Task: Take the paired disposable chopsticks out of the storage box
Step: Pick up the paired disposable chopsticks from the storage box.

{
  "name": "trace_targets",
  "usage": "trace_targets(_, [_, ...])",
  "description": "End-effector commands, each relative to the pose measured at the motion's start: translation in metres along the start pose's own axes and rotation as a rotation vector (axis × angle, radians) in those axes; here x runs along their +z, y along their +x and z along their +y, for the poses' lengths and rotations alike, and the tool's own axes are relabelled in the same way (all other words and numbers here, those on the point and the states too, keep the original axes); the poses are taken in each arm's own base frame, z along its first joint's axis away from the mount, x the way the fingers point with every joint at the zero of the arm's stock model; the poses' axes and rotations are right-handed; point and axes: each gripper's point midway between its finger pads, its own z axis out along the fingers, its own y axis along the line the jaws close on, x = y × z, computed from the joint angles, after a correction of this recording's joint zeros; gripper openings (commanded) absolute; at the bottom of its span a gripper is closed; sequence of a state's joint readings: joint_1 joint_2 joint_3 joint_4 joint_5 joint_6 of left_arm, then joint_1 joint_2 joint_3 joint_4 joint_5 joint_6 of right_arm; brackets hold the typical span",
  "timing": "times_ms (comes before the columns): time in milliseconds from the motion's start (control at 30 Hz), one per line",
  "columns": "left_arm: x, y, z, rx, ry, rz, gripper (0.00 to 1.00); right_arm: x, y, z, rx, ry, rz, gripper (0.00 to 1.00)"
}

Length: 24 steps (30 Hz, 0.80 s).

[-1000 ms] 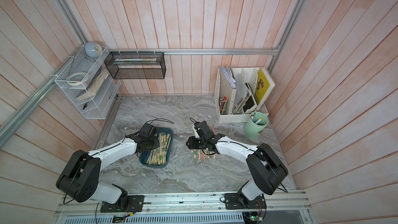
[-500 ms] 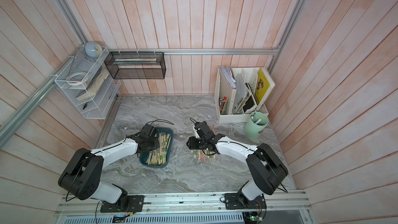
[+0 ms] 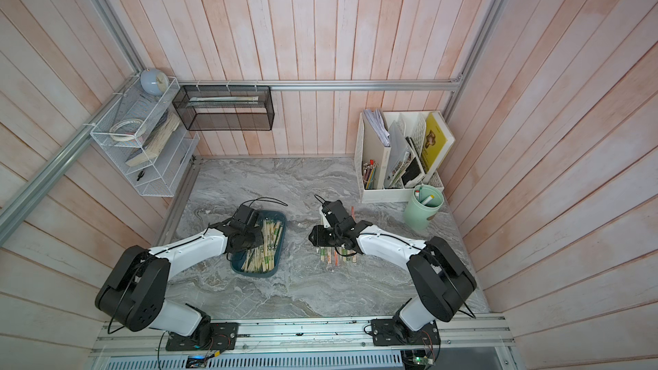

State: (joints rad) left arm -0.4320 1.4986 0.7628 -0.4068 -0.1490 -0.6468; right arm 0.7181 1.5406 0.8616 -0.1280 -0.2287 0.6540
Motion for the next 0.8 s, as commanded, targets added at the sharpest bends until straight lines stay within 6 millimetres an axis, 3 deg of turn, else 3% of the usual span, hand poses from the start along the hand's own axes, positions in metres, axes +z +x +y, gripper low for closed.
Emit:
trace_targets(0, [-0.011,-0.009,-0.001,0.005,0.005,-0.021,0.08,-0.004,-0.001,-0.003,-0.001,0.014,-0.009,0.48])
trace_targets(200, [-0.020,-0.018,-0.004,0.009,0.010,-0.042,0.00,-0.006,-0.004,-0.001,-0.005,0.009,-0.017,0.48])
trace_targets(467, [-0.047,-0.047,-0.021,0.037,0.057,-0.111,0.00,-0.011,-0.013,0.002,-0.006,0.001,-0.043,0.48])
trace_targets(600, [-0.060,-0.059,-0.042,0.056,0.137,-0.115,0.00,-0.014,-0.017,-0.001,0.001,0.005,-0.055,0.48])
trace_targets(767, [-0.075,-0.068,-0.085,0.112,0.197,-0.136,0.00,-0.022,-0.023,-0.011,0.016,0.019,-0.079,0.48])
